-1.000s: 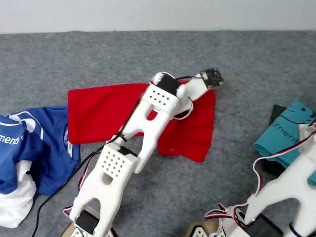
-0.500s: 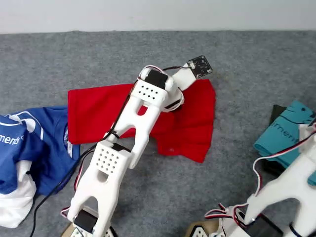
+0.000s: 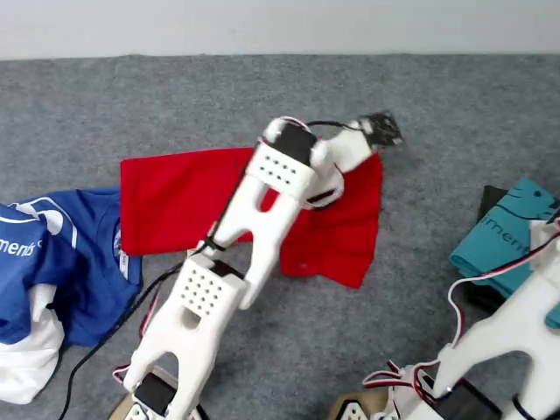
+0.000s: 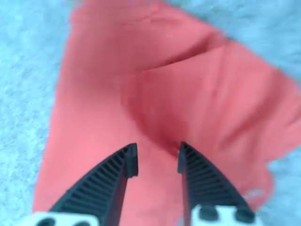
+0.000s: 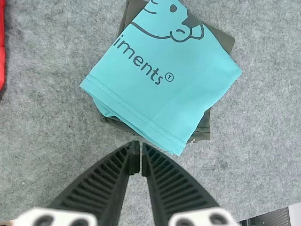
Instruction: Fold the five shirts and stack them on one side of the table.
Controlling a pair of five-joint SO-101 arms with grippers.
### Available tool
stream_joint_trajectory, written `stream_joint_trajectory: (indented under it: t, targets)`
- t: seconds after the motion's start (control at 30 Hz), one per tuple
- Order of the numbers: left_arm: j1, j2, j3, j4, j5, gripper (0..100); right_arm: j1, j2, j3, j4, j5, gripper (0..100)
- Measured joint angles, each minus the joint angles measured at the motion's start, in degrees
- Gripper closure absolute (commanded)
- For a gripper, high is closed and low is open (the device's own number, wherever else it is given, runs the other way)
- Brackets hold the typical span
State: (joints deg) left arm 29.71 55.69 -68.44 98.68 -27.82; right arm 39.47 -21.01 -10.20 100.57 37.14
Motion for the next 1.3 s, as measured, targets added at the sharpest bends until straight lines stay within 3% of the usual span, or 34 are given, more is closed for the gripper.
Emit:
stream_joint_trajectory:
  t: [0.3, 0.67, 0.8, 1.07, 1.3]
  targets:
    - [5.1, -1.23, 10.29, 0.35, 2.29, 86, 0.0, 0.0, 0.0, 0.0, 0.0, 98.4]
    - [-10.64, -1.23, 14.68, -1.93, -0.09, 86, 0.0, 0.0, 0.0, 0.0, 0.0, 98.4]
    - [-12.92, -1.23, 14.68, -2.99, -0.97, 86, 0.0, 0.0, 0.0, 0.0, 0.0, 98.4]
    - [-12.92, -1.23, 14.68, -3.08, -1.05, 86, 0.0, 0.0, 0.0, 0.0, 0.0, 98.4]
    - [-8.35, -1.23, 14.77, 0.18, 0.53, 86, 0.0, 0.0, 0.0, 0.0, 0.0, 98.4]
